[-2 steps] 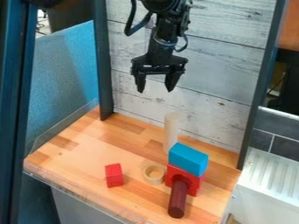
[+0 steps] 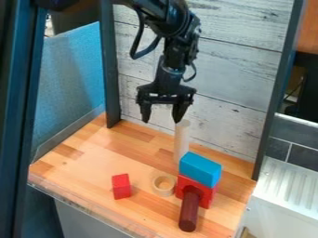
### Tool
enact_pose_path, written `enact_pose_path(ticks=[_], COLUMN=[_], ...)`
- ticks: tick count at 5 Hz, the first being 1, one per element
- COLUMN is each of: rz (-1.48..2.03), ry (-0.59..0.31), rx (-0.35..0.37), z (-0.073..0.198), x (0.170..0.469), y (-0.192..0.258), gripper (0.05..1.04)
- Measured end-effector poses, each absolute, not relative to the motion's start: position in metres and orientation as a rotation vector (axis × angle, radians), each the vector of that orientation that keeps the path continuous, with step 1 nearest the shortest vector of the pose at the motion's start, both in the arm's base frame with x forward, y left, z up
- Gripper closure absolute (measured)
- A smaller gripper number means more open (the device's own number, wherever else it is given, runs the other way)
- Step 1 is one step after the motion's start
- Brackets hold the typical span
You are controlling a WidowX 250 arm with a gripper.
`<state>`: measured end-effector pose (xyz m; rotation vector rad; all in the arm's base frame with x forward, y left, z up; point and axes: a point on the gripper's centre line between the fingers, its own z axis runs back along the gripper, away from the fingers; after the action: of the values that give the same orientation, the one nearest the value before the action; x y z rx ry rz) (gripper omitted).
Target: Put the red cube on the top of the cone
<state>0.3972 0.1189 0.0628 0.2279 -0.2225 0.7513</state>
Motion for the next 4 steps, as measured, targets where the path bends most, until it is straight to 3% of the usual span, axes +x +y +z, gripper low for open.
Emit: enact_pose_path(ticks=[2,4], rz=[0.737,0.718], ry=[-0.212,-0.188], rx=[0.152,0.049], z=[0.081,0.062], x=[0.368,0.335], y=[0.13,0.139], gripper=[0.084,0.084])
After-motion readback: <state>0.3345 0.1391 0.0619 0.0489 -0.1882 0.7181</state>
